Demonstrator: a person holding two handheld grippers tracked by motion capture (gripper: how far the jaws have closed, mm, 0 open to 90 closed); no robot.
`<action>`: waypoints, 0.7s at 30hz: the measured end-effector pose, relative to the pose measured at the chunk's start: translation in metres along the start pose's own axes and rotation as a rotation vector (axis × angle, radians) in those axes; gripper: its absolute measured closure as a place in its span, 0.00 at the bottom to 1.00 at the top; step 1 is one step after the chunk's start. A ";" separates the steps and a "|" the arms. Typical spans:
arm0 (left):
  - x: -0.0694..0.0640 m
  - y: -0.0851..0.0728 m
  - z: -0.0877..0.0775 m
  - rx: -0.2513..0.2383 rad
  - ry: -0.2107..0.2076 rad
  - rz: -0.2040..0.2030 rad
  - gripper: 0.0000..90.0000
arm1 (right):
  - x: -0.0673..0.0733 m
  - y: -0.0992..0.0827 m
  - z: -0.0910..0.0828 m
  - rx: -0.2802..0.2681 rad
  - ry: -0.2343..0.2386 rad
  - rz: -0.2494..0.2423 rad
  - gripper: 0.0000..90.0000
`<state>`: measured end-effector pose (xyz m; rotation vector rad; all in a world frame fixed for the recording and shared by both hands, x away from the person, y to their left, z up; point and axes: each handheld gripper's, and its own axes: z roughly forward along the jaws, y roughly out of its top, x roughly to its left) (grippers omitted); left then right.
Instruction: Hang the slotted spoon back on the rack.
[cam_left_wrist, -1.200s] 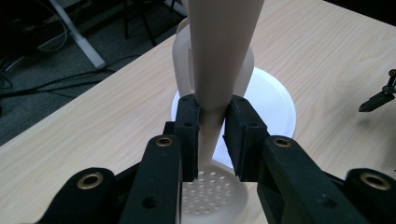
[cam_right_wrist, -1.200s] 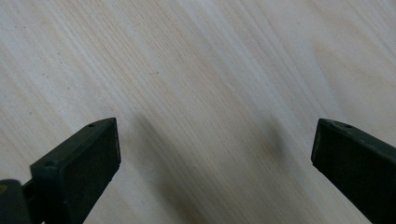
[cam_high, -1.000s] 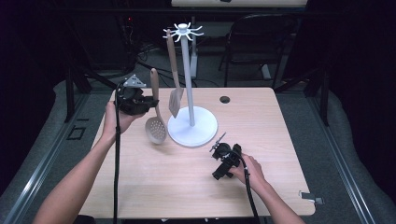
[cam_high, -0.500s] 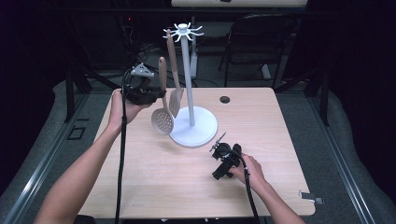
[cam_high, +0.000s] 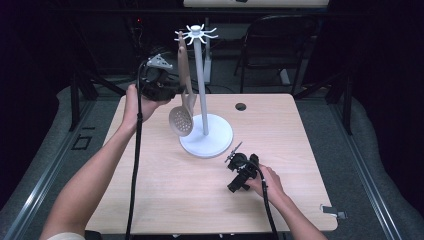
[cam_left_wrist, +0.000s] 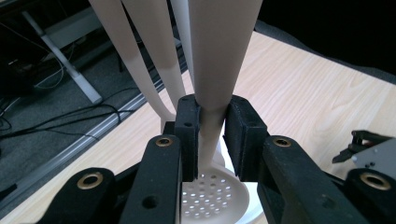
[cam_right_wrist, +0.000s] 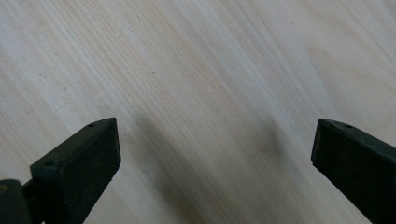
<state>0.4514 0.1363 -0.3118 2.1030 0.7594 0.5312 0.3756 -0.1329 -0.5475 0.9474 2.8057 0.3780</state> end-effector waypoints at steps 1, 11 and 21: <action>0.000 0.002 0.001 -0.001 0.001 -0.002 0.84 | 0.000 0.000 0.000 0.004 0.005 0.002 0.01; 0.002 0.014 0.009 0.012 0.019 -0.016 0.84 | 0.000 -0.001 0.002 -0.013 0.018 0.018 0.01; 0.001 0.018 0.015 0.039 0.045 -0.016 0.84 | -0.001 0.000 0.001 0.004 0.019 0.008 0.01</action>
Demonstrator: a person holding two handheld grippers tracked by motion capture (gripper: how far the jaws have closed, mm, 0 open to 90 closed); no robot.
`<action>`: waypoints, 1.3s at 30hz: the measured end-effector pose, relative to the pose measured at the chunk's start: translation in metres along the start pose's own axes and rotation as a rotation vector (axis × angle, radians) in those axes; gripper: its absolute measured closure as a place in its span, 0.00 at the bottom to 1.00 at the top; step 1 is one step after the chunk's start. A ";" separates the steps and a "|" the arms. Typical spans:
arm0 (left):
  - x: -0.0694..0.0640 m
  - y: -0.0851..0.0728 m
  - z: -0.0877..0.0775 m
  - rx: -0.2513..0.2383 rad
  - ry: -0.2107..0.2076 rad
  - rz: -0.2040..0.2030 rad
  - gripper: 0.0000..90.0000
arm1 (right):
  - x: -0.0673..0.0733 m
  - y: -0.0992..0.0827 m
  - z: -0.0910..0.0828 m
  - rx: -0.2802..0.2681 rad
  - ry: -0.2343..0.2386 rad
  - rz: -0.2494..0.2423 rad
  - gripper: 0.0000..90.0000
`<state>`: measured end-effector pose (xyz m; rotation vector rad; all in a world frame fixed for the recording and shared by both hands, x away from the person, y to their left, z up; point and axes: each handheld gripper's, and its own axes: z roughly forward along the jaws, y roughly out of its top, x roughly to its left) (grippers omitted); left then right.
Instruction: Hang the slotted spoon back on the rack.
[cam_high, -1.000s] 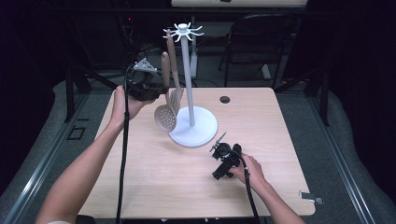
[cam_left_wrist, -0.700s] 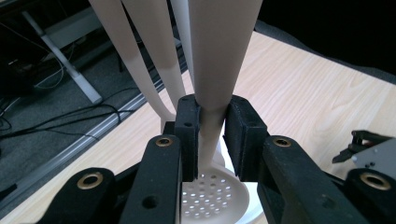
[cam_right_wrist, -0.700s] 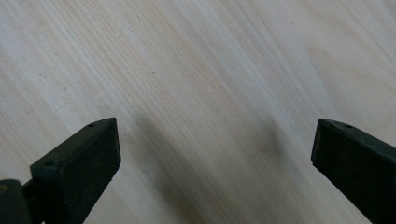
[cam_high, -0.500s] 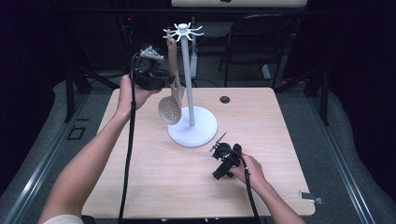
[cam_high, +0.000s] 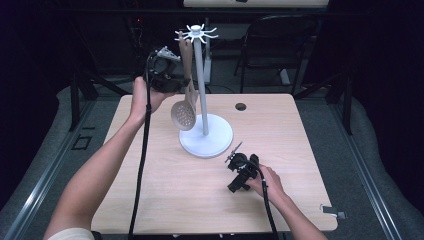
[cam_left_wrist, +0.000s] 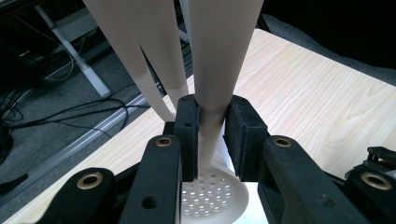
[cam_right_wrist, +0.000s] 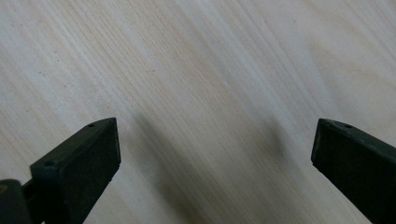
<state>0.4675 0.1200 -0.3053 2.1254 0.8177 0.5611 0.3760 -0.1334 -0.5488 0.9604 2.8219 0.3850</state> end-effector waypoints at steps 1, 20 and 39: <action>0.000 0.000 0.000 -0.002 0.000 -0.001 0.84 | -0.001 0.001 -0.001 0.016 -0.006 -0.011 0.01; -0.011 -0.012 0.010 -0.095 0.041 0.009 0.81 | 0.001 0.001 0.000 0.007 -0.004 -0.003 0.01; -0.010 -0.039 -0.003 -0.097 0.033 -0.006 0.31 | 0.001 0.000 -0.002 -0.004 -0.014 -0.009 0.01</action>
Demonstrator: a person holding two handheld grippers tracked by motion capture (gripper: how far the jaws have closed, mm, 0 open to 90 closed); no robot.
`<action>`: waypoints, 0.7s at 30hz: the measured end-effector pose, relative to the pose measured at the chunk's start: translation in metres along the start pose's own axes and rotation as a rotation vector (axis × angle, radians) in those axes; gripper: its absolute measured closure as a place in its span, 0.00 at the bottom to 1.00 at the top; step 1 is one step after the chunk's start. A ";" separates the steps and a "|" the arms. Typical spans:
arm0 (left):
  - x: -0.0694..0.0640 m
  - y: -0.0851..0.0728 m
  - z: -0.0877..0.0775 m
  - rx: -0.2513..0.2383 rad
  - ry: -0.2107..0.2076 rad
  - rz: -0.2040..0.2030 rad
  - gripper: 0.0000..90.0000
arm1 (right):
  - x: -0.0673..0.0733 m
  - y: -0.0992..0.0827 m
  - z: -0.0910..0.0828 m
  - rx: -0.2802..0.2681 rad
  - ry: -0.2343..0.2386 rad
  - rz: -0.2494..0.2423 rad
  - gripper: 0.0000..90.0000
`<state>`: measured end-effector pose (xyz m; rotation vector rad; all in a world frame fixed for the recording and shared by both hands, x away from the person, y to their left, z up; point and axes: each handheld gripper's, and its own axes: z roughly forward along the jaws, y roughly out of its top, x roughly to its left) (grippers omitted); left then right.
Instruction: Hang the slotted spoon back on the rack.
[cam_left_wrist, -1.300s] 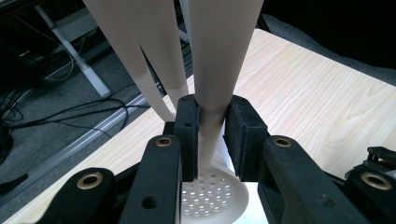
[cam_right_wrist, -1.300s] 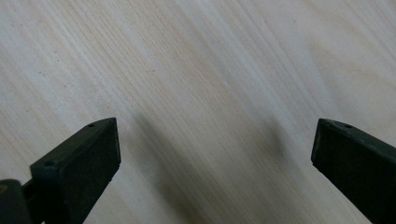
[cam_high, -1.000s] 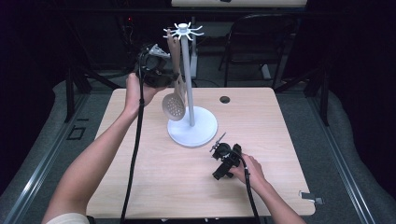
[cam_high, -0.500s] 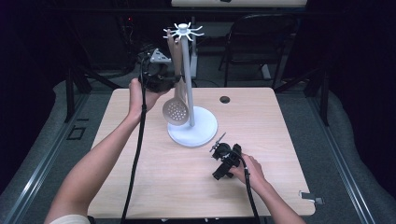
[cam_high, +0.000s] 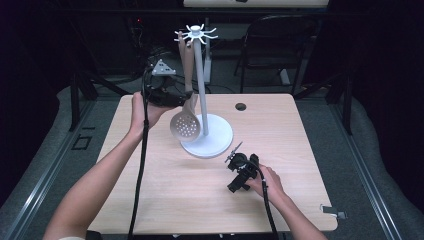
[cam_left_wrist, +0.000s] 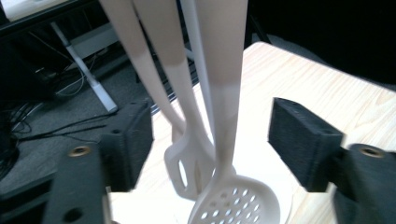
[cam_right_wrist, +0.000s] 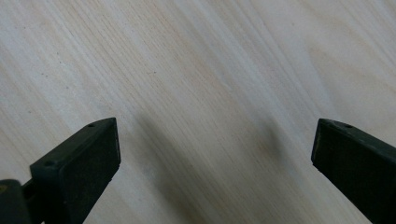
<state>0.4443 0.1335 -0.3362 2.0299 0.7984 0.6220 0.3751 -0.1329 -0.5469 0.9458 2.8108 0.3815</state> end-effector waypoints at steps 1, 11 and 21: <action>0.000 -0.002 -0.001 0.007 -0.003 0.001 0.29 | 0.000 0.000 0.000 0.000 0.001 0.000 0.01; 0.006 -0.047 0.006 0.147 -0.008 -0.025 0.19 | 0.001 0.000 0.002 -0.008 0.012 0.009 0.01; 0.011 -0.109 0.017 0.255 -0.027 -0.099 0.17 | 0.001 0.000 0.001 -0.003 0.005 0.004 0.01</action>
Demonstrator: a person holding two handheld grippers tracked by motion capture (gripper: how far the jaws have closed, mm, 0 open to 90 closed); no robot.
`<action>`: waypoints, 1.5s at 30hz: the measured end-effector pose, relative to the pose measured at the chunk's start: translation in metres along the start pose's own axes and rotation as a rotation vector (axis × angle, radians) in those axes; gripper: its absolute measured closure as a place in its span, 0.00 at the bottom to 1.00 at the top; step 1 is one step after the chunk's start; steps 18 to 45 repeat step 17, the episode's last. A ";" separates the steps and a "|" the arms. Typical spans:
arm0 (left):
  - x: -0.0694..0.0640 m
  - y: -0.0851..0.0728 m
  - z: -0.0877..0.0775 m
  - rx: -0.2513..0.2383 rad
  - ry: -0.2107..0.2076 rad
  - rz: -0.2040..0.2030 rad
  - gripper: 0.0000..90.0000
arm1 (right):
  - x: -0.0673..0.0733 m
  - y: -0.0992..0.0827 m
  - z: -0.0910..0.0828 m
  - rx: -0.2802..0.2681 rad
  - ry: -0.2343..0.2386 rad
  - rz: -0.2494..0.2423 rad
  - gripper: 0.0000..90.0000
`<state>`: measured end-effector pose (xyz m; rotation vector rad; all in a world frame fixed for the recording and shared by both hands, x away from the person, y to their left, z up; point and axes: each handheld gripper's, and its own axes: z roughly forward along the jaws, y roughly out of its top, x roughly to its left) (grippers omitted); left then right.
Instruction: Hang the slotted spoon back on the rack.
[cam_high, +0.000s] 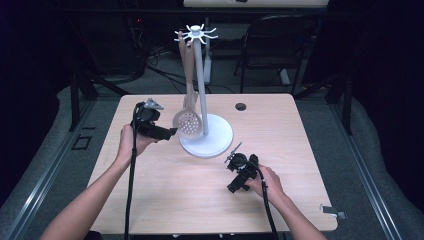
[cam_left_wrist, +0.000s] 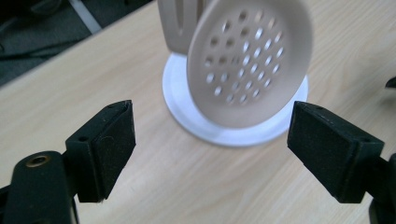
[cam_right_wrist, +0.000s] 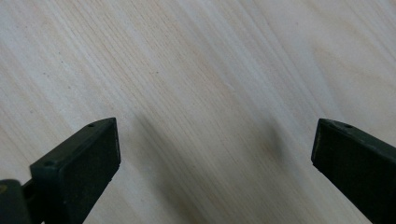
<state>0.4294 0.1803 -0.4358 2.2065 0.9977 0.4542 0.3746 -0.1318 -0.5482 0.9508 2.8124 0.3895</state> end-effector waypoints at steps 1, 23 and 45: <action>0.001 -0.006 0.003 0.009 -0.001 -0.011 0.17 | 0.000 0.000 0.000 0.001 0.001 0.000 0.01; 0.013 -0.067 0.028 0.116 -0.009 -0.111 0.12 | -0.001 -0.001 -0.002 -0.030 0.009 -0.001 0.01; 0.013 -0.067 0.028 0.116 -0.009 -0.111 0.12 | -0.001 -0.001 -0.002 -0.030 0.009 -0.001 0.01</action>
